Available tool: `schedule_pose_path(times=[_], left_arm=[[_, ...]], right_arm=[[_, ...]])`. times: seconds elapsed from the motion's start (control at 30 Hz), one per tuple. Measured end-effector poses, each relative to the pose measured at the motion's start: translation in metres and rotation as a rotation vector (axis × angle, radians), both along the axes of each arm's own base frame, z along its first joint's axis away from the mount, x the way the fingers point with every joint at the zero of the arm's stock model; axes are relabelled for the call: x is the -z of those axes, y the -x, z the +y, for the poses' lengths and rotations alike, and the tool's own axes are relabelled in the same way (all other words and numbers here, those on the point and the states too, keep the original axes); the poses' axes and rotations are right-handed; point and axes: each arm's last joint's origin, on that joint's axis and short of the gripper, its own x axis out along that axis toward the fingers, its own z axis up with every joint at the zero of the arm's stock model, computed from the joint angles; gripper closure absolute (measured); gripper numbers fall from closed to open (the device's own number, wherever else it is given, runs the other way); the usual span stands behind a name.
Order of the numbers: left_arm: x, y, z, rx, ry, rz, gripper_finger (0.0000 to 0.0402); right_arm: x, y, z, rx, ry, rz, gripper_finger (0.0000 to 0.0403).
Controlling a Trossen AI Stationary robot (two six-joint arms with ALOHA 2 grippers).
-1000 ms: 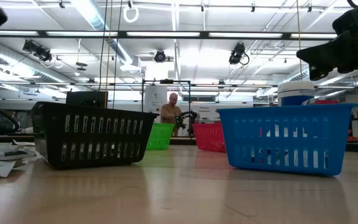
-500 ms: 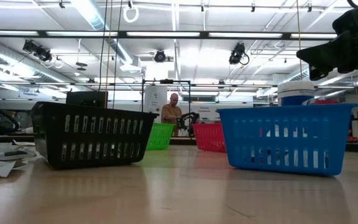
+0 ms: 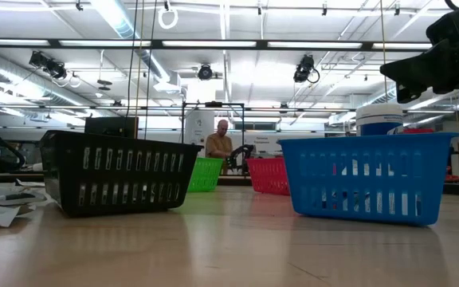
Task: Pick & Place First Aid Supplies
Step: Put the black towelette pack into the black bin
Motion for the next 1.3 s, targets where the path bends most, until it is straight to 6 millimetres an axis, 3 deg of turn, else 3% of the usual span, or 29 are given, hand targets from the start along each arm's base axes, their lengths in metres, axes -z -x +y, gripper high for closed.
schedule_pose_path(times=[0.13,0.5,0.77,1.3], left_arm=[[0.007,-0.003,-0.004,-0.01,0.027,-0.017,0.01],[0.027,-0.007,-0.006,-0.043,-0.004,-0.036,0.0015],[0.04,-0.012,-0.004,-0.102,-0.012,-0.059,0.0016],[0.041,-0.027,0.008,-0.167,-0.021,-0.06,0.0017]], right_arm=[[0.0,0.0,0.0,0.0,0.0,0.0,0.039],[0.0,0.0,0.0,0.0,0.0,0.0,0.039],[0.0,0.0,0.0,0.0,0.0,0.0,0.039],[0.0,0.0,0.0,0.0,0.0,0.0,0.039]])
